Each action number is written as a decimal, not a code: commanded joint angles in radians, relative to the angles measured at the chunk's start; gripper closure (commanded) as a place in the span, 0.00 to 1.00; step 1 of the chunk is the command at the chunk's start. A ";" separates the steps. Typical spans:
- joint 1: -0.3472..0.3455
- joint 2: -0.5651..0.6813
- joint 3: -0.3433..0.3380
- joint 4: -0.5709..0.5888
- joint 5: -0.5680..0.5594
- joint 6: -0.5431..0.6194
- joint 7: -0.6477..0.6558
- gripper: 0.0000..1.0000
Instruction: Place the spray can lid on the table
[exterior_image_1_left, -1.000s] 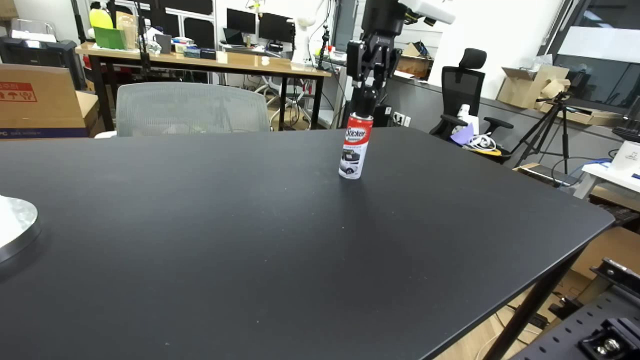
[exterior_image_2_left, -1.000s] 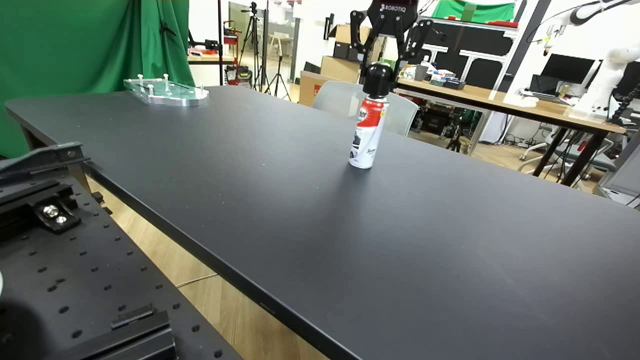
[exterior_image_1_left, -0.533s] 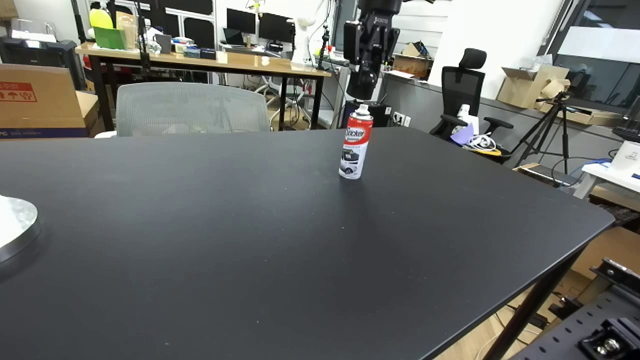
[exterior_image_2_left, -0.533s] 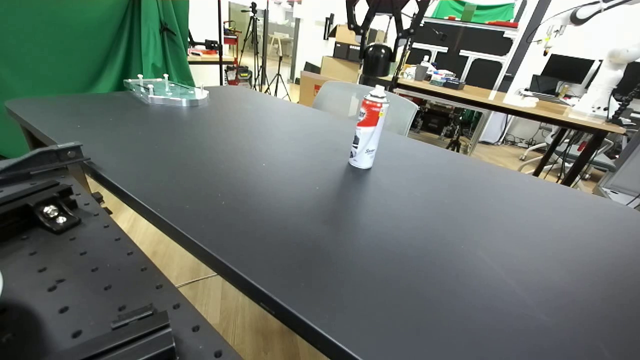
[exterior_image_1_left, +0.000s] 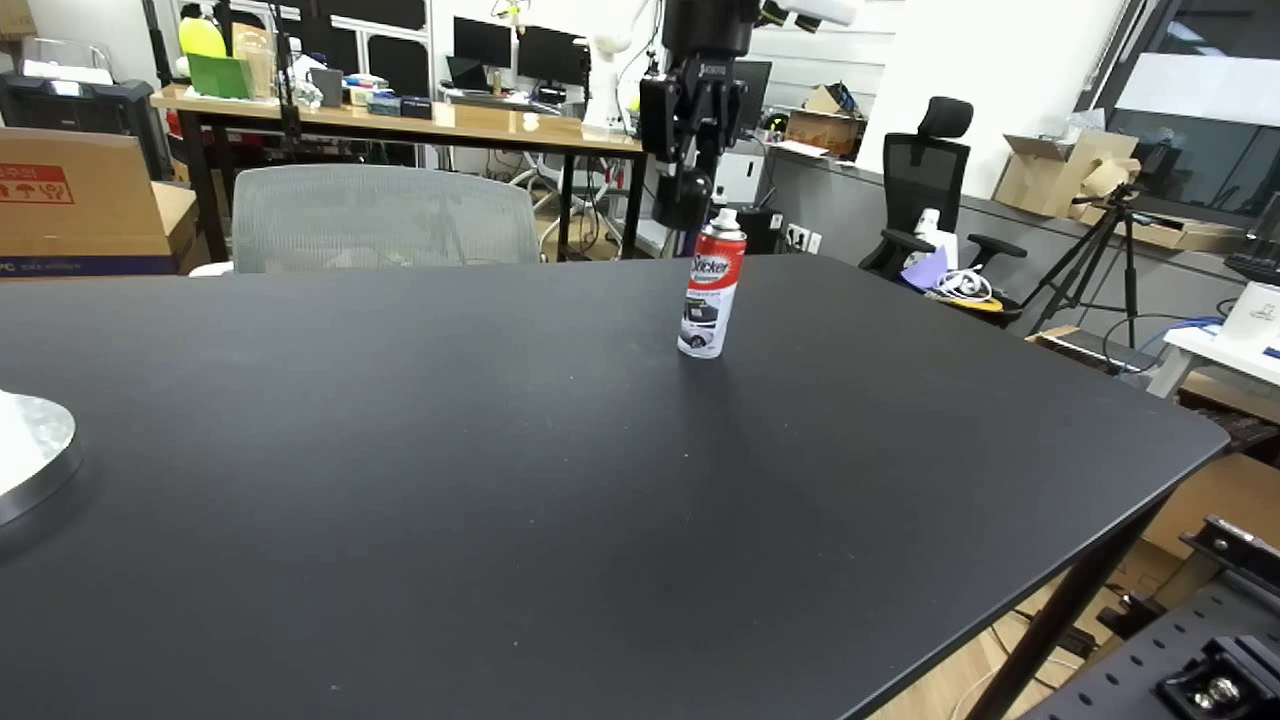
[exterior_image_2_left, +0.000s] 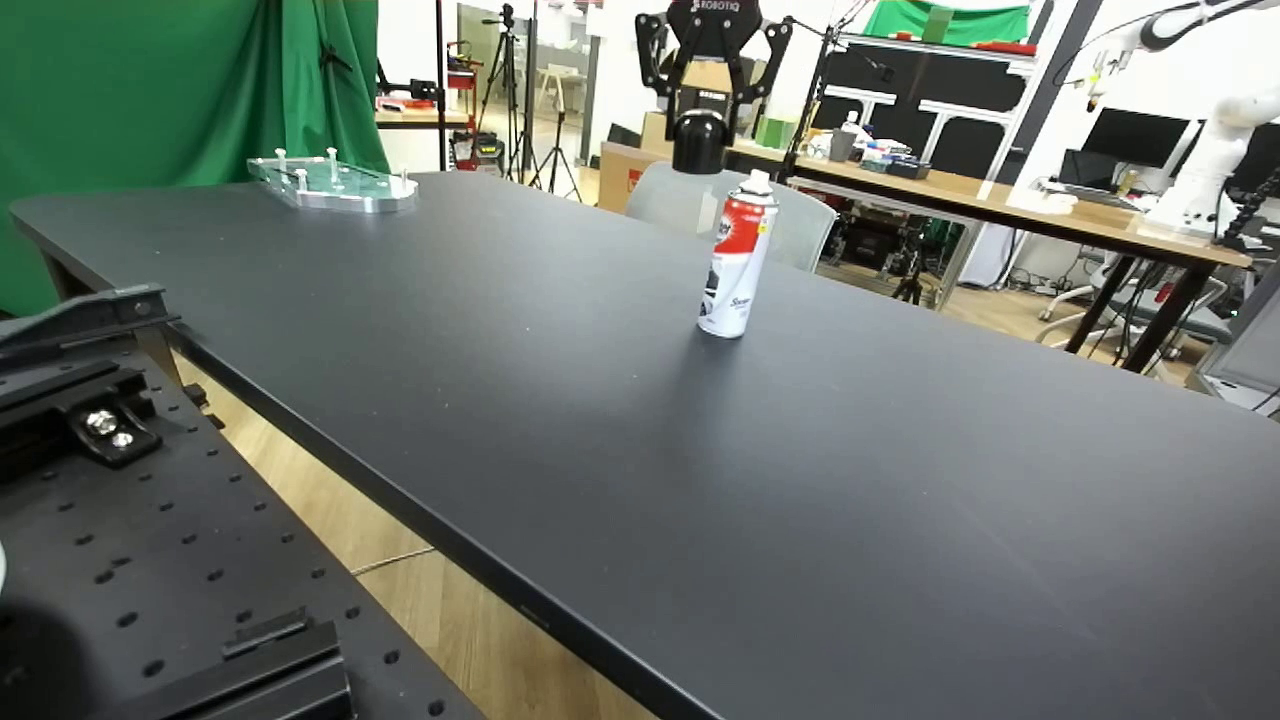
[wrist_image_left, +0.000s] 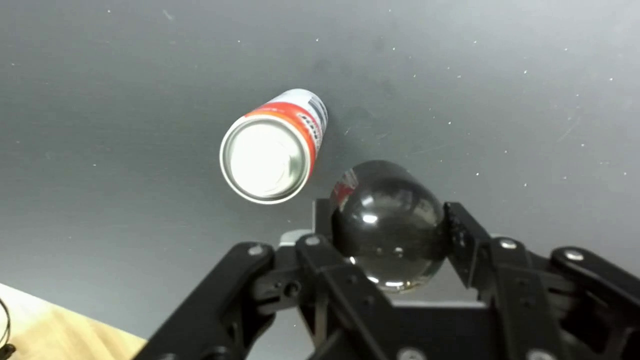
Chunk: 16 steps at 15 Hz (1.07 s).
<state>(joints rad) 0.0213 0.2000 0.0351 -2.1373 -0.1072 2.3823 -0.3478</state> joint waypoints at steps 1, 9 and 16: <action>0.022 0.058 0.005 0.009 -0.062 0.014 0.057 0.67; 0.027 0.192 0.037 0.011 -0.060 0.076 -0.003 0.67; 0.031 0.249 0.044 0.019 -0.081 0.136 -0.034 0.18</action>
<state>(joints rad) 0.0576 0.4369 0.0760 -2.1342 -0.1601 2.5096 -0.3895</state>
